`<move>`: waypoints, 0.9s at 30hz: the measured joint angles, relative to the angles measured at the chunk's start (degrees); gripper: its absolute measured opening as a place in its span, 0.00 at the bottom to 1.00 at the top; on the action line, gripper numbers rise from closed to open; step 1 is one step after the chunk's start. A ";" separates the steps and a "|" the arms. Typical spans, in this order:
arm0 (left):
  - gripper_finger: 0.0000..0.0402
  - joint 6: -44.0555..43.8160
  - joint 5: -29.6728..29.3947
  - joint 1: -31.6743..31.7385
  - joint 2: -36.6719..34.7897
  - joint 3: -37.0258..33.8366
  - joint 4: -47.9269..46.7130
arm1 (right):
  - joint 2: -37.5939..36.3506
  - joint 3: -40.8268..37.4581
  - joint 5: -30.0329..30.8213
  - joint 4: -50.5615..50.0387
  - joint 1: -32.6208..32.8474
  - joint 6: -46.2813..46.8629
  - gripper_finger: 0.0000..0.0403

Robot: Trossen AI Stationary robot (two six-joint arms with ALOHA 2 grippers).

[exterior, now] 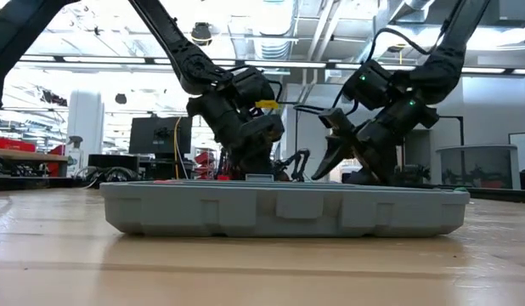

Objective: Prefit tool cases
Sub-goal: Put the black Allen wrench set into the gray toolbox

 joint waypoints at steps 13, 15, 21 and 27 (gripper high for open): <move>0.20 -4.53 -3.74 -4.07 6.17 5.46 -0.36 | 0.75 0.12 -3.89 -1.73 0.48 -0.60 0.54; 0.20 -4.39 -4.16 -4.13 6.41 6.52 -0.94 | 0.76 0.13 -4.04 -2.48 0.44 -0.48 0.54; 0.20 -4.12 -4.32 -4.11 6.56 7.44 -1.19 | 0.59 -0.05 -4.00 -1.32 0.44 0.56 0.53; 0.20 -3.85 -4.95 -4.11 6.58 7.37 0.34 | 0.63 -0.09 -3.96 0.95 0.47 1.30 0.47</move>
